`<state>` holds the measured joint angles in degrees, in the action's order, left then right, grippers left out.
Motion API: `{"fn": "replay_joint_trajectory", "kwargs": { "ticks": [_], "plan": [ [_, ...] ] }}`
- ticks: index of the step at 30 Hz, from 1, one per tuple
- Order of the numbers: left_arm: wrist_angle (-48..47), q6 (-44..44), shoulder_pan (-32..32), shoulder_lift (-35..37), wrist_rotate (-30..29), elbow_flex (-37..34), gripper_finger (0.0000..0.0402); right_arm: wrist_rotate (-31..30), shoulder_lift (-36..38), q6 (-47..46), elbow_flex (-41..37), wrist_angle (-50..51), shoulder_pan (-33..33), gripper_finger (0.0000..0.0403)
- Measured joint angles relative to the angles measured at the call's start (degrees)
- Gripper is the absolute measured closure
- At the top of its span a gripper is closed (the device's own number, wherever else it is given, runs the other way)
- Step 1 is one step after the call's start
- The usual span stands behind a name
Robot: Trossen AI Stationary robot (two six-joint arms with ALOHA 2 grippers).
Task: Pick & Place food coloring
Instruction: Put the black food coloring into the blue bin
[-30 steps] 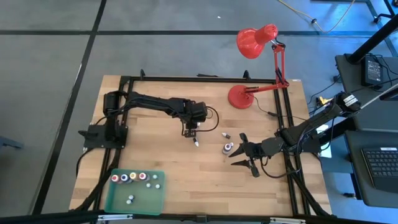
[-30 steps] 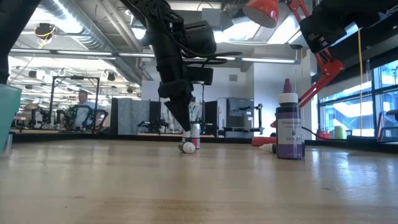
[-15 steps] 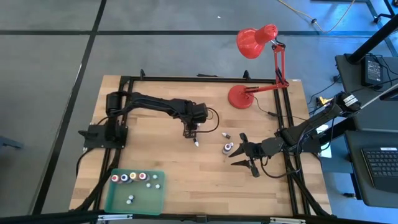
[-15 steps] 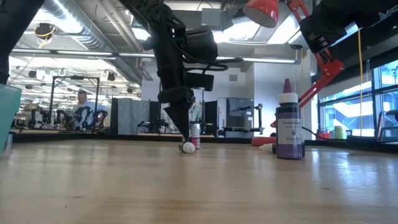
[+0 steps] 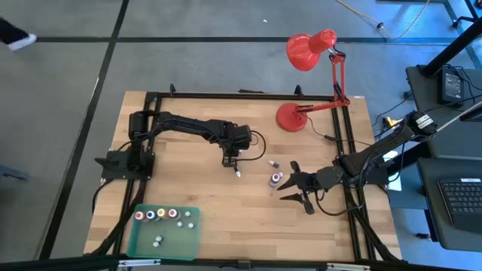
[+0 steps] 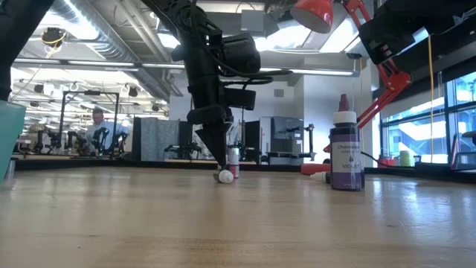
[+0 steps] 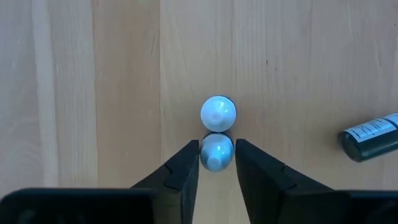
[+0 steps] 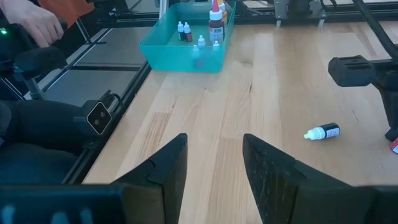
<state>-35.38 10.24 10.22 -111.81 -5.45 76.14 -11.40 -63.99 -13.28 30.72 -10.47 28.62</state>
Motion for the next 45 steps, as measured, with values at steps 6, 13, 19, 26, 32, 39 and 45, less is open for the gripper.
{"fn": "replay_joint_trajectory", "kwargs": {
  "ticks": [6, 13, 19, 26, 32, 39, 45],
  "plan": [
    [0.07, -0.02, 0.00, 0.07, 0.00, 0.00, 0.0333, 0.00, 0.00, 0.02, 0.00, 0.05, 0.01, 0.0246],
    [-2.50, -2.61, -0.49, 0.75, 0.03, -0.02, 0.0338, 0.00, -0.01, 0.02, 0.00, 0.08, 0.01, 0.0246],
    [-7.79, -8.54, -3.38, 5.24, 1.41, -0.02, 0.0339, 0.00, -0.02, 0.04, 0.00, 0.25, 0.01, 0.0246],
    [-10.27, -18.90, -12.26, 10.10, 8.72, -0.02, 0.0339, 0.00, -0.01, -0.09, -0.01, 0.52, 0.01, 0.0246],
    [-13.12, -29.15, -24.56, 12.30, 11.25, 0.00, 0.0338, 0.00, -0.01, -0.13, -0.01, 0.51, 0.00, 0.0246],
    [-12.40, -44.76, -41.27, 13.18, 7.86, -0.02, 0.0338, -0.02, -0.02, -2.19, -0.01, 0.49, 0.01, 0.0246],
    [-12.01, -63.06, -53.57, 13.18, 1.29, -0.02, 0.0337, -0.02, 0.00, -2.99, 0.00, 0.47, -0.01, 0.0246]
  ]
}}
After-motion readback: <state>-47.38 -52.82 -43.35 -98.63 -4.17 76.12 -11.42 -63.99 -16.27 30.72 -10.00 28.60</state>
